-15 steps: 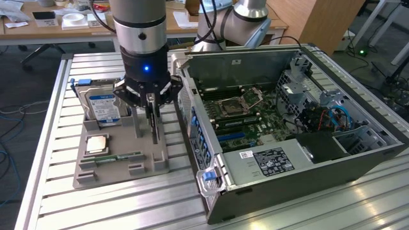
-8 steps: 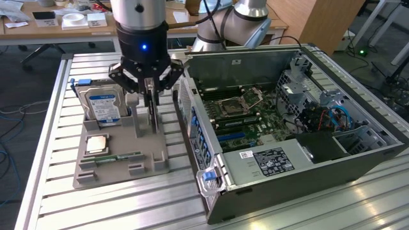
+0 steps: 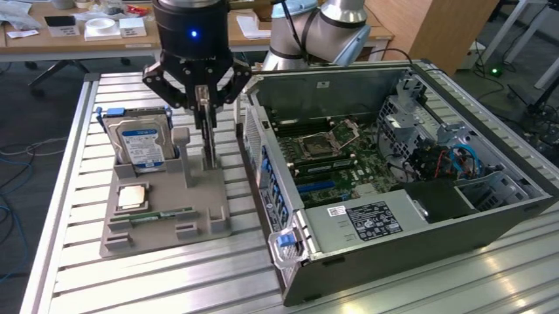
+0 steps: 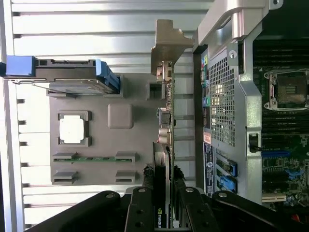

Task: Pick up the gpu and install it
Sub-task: 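Pick up the gpu and move the gpu toward the slot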

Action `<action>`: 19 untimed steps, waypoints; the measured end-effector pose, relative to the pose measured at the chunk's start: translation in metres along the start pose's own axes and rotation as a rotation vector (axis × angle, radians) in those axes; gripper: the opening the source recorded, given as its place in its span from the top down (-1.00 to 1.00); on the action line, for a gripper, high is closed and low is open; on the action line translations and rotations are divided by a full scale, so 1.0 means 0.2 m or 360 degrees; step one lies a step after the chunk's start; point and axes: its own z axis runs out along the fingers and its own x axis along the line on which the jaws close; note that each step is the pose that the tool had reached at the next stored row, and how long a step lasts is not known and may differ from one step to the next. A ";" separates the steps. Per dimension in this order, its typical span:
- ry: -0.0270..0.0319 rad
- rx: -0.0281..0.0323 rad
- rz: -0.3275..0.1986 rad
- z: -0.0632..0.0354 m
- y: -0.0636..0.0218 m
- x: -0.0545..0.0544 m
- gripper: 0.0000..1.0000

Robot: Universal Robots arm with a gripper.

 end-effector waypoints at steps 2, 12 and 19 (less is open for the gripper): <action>0.00000 0.00000 0.0000 -0.038 0.002 0.00 0.48; -0.00001 0.00027 0.0000 -0.175 0.007 0.00 0.48; -0.00003 0.00040 0.0000 -0.210 0.009 0.00 0.48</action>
